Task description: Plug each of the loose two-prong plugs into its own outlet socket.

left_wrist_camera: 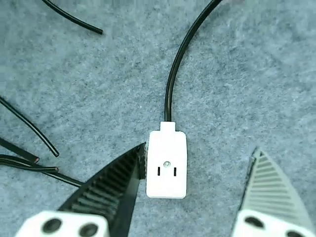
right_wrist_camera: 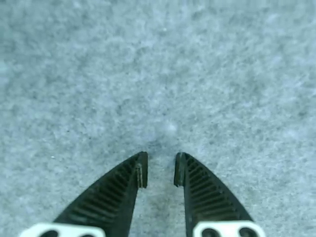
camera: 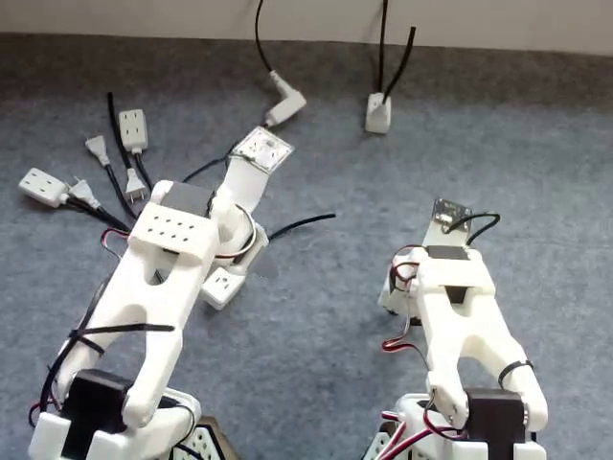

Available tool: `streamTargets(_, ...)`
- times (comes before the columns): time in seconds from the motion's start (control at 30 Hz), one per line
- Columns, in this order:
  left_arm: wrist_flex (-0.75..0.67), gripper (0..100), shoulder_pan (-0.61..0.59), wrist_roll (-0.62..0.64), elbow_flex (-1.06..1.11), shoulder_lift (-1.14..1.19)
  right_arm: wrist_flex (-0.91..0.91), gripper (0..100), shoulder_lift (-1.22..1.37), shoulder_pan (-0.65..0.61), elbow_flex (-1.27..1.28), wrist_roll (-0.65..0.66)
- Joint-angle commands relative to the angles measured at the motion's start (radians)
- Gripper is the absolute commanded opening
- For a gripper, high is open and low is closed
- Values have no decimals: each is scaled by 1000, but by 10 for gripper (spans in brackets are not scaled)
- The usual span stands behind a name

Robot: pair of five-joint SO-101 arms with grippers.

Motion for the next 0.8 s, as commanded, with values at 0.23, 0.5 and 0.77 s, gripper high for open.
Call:
streamTargets(0.23, -12, 326, -153, -272, 47, -38, -10, 104, -2, 12, 1, 11)
streamTargets(0.5, -173, 326, -202, -311, 113, -38, -10, 104, -2, 12, 1, 11)
streamTargets(0.77, -304, 325, -200, -364, 236, -38, -10, 104, -2, 12, 1, 11)
